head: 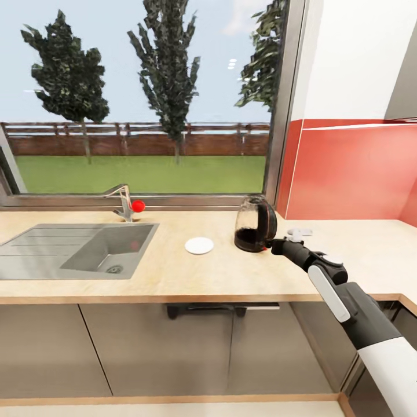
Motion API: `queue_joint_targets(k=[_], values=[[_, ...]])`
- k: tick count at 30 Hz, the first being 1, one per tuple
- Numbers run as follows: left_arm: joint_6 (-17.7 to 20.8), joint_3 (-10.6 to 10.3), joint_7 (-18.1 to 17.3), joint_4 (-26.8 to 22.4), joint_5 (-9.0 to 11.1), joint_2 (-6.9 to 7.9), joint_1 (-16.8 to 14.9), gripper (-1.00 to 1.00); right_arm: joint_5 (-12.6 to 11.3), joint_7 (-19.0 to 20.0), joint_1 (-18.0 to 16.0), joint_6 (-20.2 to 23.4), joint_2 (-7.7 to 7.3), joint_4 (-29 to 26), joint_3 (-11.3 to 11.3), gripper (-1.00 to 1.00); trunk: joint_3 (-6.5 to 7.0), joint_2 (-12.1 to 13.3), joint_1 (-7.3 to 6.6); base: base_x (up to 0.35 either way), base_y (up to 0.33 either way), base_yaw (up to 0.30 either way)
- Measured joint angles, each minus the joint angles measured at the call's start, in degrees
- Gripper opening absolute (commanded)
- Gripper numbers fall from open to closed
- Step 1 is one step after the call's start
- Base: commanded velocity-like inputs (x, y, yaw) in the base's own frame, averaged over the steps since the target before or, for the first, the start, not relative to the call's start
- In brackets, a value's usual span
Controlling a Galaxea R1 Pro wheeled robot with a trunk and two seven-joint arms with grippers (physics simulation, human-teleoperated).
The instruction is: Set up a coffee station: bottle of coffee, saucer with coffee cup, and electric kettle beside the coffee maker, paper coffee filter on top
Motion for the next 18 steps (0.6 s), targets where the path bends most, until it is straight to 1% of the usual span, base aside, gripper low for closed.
queue_joint_targets(k=[3,7,18], values=[[0.0,0.0,0.0,0.0,0.0,0.0,0.0,1.0,0.0,0.0,0.0,-1.8,0.0,0.0,0.8,1.0,0.0,0.0,-0.02,0.158,-0.123,0.007],[0.0,0.0,0.0,0.0,0.0,0.0,0.0,1.0,0.0,-0.1,0.0,-2.7,0.0,0.0,1.1,1.0,0.01,0.0,-0.01,0.129,-0.093,0.003],[0.0,0.0,0.0,0.0,0.0,0.0,0.0,1.0,0.1,-0.1,0.0,-3.1,0.0,1.2,1.3,1.0,0.01,0.0,0.0,0.061,-0.048,0.0]])
